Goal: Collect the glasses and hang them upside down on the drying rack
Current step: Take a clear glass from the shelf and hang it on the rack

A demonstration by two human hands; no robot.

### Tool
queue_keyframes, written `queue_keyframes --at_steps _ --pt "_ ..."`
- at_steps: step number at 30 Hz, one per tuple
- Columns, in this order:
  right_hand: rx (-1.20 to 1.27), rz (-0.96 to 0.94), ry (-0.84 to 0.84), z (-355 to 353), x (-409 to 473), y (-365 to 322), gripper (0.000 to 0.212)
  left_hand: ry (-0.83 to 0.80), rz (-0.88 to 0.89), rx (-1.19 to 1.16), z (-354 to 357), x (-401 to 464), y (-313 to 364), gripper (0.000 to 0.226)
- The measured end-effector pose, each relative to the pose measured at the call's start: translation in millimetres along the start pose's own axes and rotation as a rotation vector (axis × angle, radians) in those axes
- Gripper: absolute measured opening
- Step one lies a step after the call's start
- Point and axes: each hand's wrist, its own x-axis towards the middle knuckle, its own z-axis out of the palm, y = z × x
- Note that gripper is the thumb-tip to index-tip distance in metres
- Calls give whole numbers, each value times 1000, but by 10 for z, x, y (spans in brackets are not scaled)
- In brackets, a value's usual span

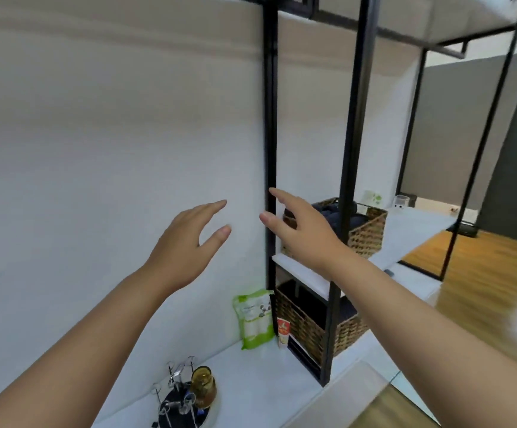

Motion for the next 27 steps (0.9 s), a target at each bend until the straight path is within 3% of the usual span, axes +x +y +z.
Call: queue_keyframes --at_steps 11,22,27 --pt "-110 147 179 -1215 -729 322 68 -142 197 -219 842 336 1154 54" --pt "-140 350 308 -2681 -1091 1643 63 -340 283 -375 2690 1051 2316 55" --pt "-143 396 329 -3501 -1056 2372 67 -372 216 -449 3553 1625 2789 63"
